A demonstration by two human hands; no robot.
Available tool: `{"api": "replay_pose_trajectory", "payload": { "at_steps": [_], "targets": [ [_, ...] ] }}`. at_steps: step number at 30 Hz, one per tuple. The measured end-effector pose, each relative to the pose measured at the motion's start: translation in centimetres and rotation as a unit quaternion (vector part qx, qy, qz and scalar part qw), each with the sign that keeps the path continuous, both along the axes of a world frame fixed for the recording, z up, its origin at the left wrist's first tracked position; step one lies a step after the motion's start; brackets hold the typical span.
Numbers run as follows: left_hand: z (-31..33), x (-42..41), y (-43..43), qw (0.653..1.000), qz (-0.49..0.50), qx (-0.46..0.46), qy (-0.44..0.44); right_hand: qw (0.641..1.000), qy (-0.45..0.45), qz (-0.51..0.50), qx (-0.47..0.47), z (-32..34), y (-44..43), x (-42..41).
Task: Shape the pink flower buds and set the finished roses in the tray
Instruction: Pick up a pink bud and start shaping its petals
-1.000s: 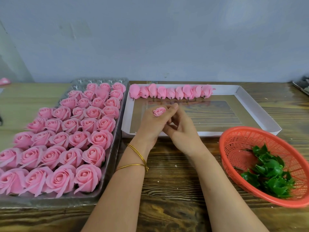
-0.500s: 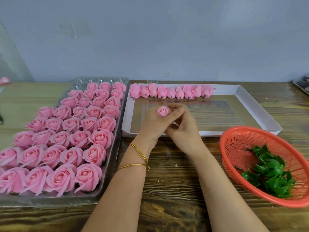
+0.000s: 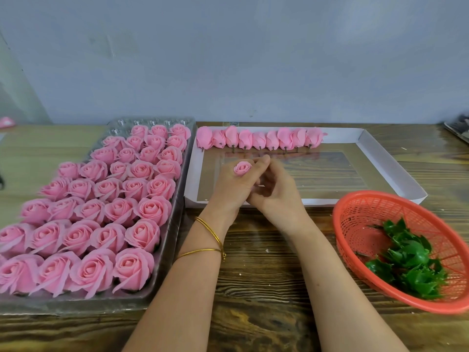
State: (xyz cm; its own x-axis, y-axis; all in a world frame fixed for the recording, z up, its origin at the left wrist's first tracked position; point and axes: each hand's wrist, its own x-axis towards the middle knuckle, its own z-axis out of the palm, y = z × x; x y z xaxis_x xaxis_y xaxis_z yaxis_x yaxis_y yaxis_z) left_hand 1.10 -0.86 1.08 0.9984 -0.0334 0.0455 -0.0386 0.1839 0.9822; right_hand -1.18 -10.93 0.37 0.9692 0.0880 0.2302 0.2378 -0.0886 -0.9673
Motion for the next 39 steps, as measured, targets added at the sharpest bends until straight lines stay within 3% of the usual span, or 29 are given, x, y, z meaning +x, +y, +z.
{"api": "replay_pose_trajectory", "payload": {
  "at_steps": [6,11,19,27,39],
  "targets": [
    [0.07,0.22,-0.18,0.999,-0.003,0.049,0.013,0.999,-0.011,-0.026,-0.017,-0.25,0.0,0.1],
    [0.03,-0.07,-0.11,1.0,-0.015,0.017,-0.018,0.999,0.0,-0.032,0.001,-0.25,-0.19,0.15],
    [-0.01,-0.25,0.34,0.998,-0.015,0.047,-0.046,0.999,0.01,-0.027,0.019,0.01,-0.22,0.0],
    [0.05,0.24,-0.11,0.97,0.009,0.21,-0.122,0.994,0.007,-0.107,0.036,0.44,-0.36,0.06],
    [-0.47,0.24,-0.33,0.96,0.017,0.243,-0.137,0.991,-0.004,-0.134,-0.016,0.08,-0.21,0.44]
  ]
}}
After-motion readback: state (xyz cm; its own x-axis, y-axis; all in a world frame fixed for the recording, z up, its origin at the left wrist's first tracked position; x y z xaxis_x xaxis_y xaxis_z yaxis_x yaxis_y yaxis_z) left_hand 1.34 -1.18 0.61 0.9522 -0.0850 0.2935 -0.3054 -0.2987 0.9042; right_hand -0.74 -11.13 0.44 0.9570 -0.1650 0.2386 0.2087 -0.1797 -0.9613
